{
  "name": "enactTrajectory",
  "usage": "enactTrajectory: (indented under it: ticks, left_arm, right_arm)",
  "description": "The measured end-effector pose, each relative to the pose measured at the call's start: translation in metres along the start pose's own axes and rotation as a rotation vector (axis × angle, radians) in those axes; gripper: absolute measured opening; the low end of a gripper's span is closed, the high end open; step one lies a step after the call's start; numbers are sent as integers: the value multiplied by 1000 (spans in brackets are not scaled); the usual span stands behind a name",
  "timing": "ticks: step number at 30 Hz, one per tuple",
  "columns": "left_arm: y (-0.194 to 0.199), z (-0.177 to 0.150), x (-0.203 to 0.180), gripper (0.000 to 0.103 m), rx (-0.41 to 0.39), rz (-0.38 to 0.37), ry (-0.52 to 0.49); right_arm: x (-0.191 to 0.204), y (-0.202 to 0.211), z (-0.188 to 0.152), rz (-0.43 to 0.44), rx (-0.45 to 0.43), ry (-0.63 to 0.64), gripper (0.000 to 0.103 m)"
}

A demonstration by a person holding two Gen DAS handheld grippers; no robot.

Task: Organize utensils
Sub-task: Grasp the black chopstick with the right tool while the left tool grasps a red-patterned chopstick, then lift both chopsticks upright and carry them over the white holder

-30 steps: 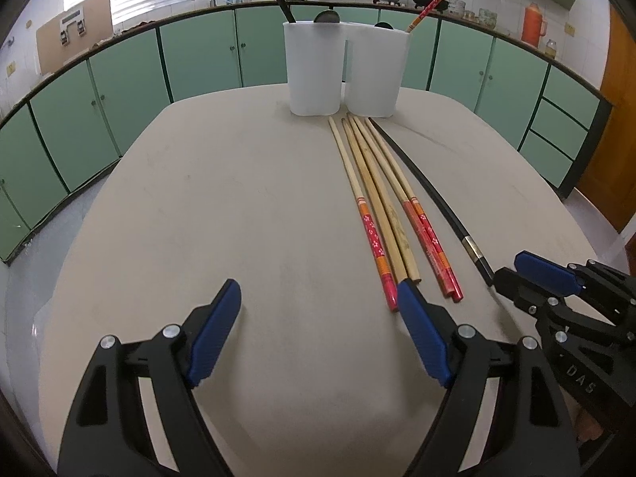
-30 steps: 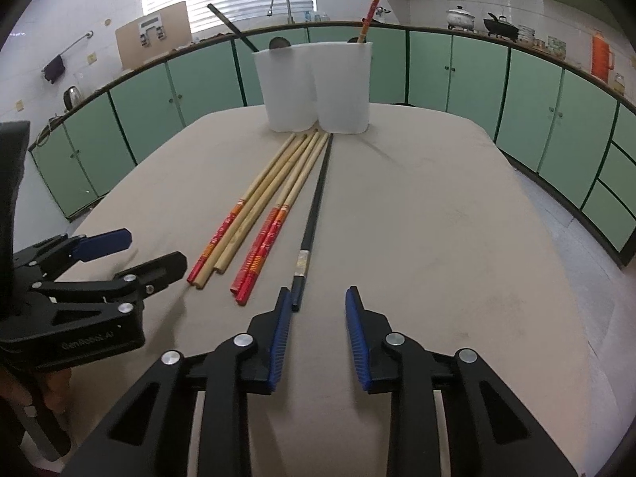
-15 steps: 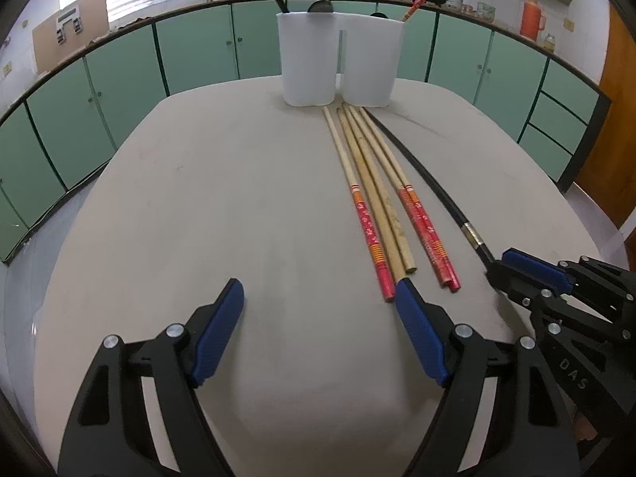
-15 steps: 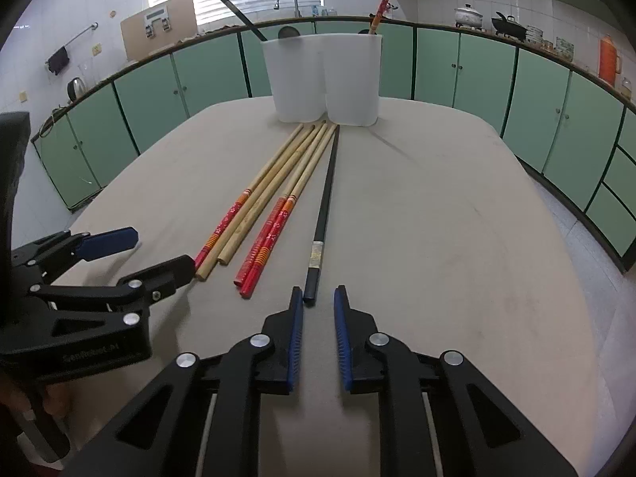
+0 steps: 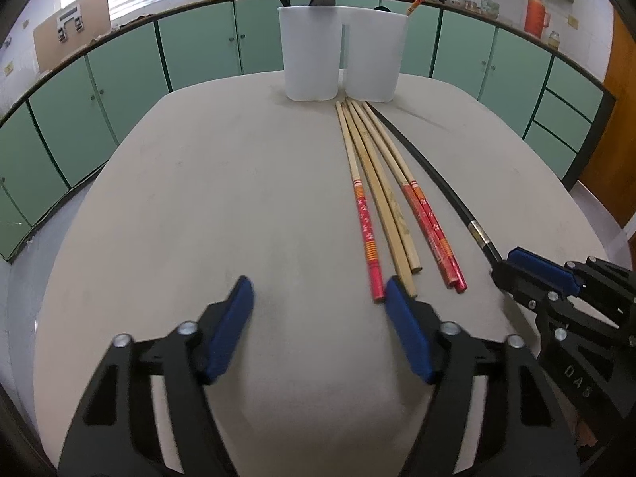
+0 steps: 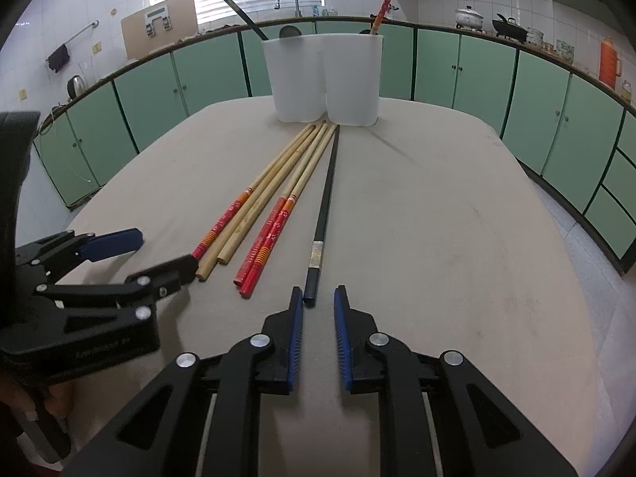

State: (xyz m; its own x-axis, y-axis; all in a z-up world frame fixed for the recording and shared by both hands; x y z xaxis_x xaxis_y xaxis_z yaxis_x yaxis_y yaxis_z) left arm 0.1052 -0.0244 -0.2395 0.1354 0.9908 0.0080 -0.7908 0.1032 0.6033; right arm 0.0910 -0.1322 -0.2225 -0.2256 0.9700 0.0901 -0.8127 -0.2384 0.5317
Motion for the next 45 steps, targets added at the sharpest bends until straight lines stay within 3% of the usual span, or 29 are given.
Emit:
enactTrajectory:
  ticks: [4,8,11,21,27,32,45]
  left_arm:
    - [0,2,-6,47,-5,-13,-10]
    - [0,3,-9,15,-7,-20,-18]
    - [-1,3,-8,5,-5,-19,-17]
    - [5,10,-3,5,-12,-16,-17]
    - [25,29,3,5,-61,-9,-33]
    - [45,51,2,5,-122,-7,-51]
    - [98,127,-6,5,-322,-35,-76]
  right_arm:
    - [1,0,-1,-3,0,0,16]
    - [-1,0,0,2,2,-9,7]
    - [-1,-1,1,5,3,-17,7]
    - [-13,7,11,-13,-37,-45,6]
    - [-20,20,26,-27,-88,-47,6]
    - [-28,33,41,-35,-135,-45,6]
    - [-45,73,124,-16,-318,-35,6]
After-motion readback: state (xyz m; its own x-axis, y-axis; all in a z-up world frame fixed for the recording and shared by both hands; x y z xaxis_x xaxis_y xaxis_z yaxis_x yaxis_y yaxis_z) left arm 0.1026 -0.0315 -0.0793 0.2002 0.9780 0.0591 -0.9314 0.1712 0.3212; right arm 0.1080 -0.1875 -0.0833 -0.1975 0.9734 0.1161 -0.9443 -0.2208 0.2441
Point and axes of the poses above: each gripper's, at about its wrist camera, not at the fingertips, and y roughly against the way its jaws point, x to its left, z to its top, the point moved 5 cm from there along -y, roughly the way its jaws point, and after that the axes turned 13 degrees about -x, right-handed, at the moved point
